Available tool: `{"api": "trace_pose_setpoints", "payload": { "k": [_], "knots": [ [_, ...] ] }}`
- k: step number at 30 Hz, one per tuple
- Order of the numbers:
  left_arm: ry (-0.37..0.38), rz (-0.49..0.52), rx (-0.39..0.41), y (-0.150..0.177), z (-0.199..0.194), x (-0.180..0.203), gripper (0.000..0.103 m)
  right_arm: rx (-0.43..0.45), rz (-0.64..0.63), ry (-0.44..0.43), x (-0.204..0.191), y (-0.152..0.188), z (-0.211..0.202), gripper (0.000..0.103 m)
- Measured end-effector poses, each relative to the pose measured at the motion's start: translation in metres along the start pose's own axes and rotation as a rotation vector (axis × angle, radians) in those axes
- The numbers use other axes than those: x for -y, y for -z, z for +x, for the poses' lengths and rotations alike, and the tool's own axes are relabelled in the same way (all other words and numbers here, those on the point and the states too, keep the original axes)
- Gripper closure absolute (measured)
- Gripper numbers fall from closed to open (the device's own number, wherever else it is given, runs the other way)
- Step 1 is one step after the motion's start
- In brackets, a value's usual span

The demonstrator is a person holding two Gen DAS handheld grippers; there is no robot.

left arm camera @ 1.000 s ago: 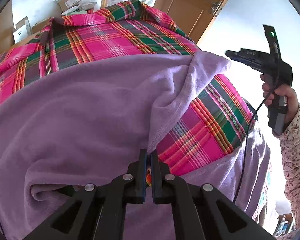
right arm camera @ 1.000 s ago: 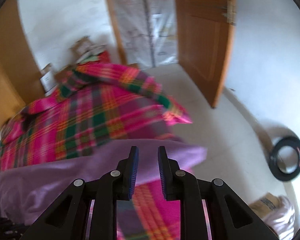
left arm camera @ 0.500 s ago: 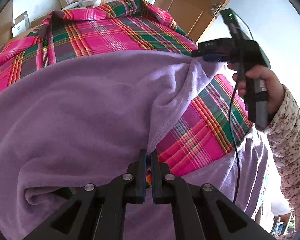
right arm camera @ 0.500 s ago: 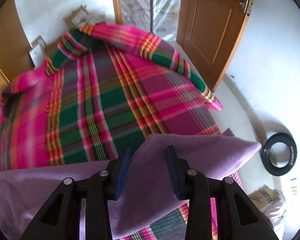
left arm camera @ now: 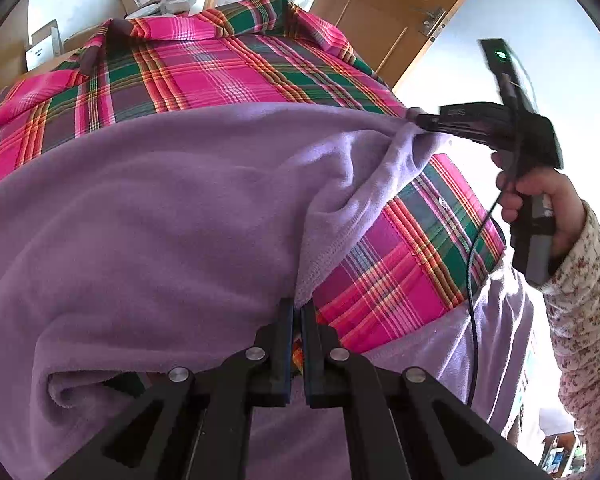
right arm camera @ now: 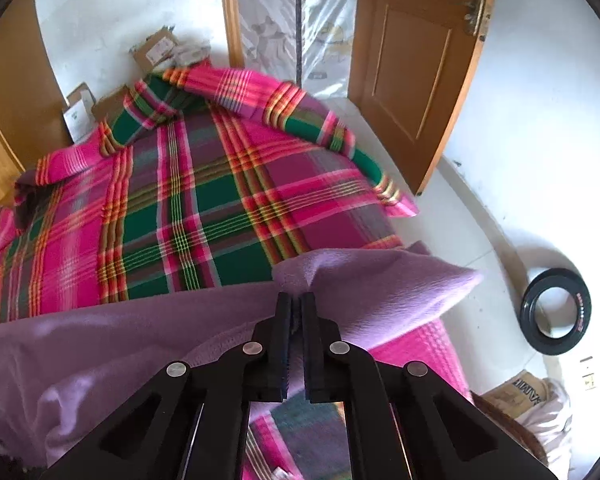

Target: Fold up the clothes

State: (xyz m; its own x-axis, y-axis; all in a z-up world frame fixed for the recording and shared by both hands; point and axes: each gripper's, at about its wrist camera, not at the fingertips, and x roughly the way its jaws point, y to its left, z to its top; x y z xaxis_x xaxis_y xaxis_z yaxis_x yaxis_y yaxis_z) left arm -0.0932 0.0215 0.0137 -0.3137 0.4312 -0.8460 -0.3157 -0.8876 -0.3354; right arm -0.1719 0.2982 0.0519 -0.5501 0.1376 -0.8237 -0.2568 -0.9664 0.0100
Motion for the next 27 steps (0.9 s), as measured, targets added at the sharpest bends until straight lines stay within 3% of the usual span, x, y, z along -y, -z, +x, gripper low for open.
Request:
{"api": "trace_pose_setpoints", "payload": {
  "k": [8,13,18,24,25,26,27],
  "knots": [
    [-0.007,0.005,0.01,0.001,-0.002,-0.001,0.1,0.085,0.131,-0.047,0.047,0.035,-0.053,0.098],
    [-0.021,0.019,0.001,0.001,-0.001,0.002,0.1,0.064,0.229,-0.051,0.074,0.071,-0.056,0.098],
    [-0.033,0.027,-0.007,0.001,0.001,0.003,0.099,0.071,0.238,-0.02,0.083,0.092,-0.058,0.098],
    [-0.047,0.036,-0.014,0.002,0.002,0.005,0.099,0.171,0.229,-0.06,0.088,0.087,-0.073,0.097],
    [-0.046,0.033,-0.014,0.002,0.001,0.005,0.099,0.198,0.201,-0.061,0.084,0.083,-0.076,0.092],
    [-0.045,0.03,-0.014,0.002,0.001,0.005,0.099,0.221,0.172,-0.061,0.079,0.078,-0.078,0.08],
    [-0.044,0.026,-0.013,0.003,0.001,0.004,0.099,0.23,0.133,-0.058,0.071,0.073,-0.078,0.073]
  ]
}}
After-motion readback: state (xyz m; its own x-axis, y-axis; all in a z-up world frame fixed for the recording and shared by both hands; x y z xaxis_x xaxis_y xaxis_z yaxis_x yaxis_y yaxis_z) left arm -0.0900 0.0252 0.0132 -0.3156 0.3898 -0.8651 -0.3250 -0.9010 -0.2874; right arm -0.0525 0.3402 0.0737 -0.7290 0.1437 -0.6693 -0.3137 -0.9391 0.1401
